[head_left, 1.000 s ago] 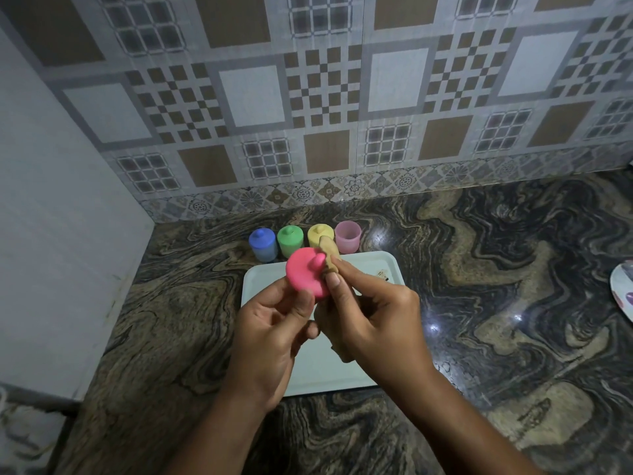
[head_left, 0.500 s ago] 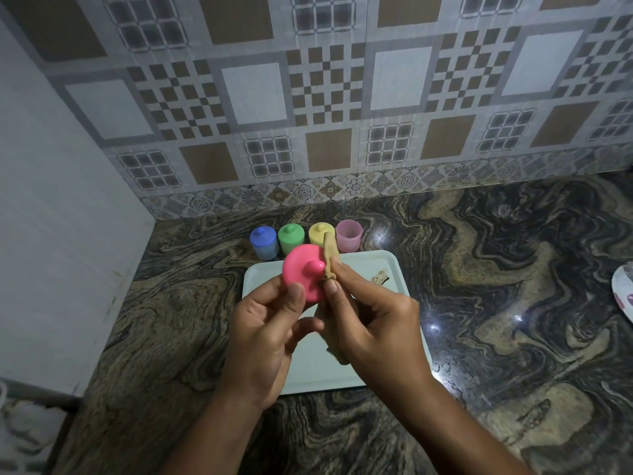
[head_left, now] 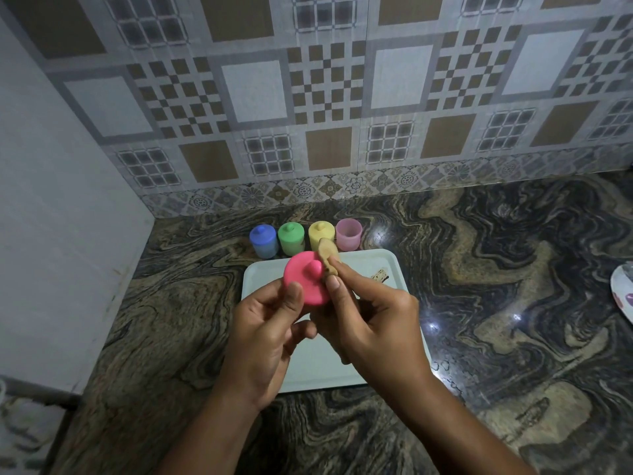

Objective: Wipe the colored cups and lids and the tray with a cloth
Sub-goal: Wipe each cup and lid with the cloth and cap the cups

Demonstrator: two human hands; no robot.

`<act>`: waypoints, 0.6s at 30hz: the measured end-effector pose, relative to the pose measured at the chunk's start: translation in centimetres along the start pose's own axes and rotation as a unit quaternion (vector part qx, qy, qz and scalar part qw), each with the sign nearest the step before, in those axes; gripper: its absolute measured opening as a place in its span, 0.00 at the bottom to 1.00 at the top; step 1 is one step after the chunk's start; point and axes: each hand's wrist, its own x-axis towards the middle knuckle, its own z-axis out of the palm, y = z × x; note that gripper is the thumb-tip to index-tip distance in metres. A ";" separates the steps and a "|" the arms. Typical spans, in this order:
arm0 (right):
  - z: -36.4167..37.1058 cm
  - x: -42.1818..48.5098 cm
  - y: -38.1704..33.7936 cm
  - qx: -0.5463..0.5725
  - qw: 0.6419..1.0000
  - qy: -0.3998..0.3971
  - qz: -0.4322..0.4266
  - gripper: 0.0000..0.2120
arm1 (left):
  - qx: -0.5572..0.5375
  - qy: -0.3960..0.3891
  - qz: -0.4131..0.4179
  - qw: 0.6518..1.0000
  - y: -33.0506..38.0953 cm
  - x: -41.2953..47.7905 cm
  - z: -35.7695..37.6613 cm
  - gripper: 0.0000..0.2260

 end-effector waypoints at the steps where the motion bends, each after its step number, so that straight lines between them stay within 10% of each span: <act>1: 0.0 0.0 0.0 0.004 1.000 -0.005 0.006 0.15 | -0.003 0.003 -0.008 1.000 0.0 0.1 -0.1 0.11; 18: -0.1 0.0 -0.3 0.019 1.000 -0.020 0.001 0.13 | -0.002 0.044 -0.010 0.999 -0.1 0.6 -0.3 0.19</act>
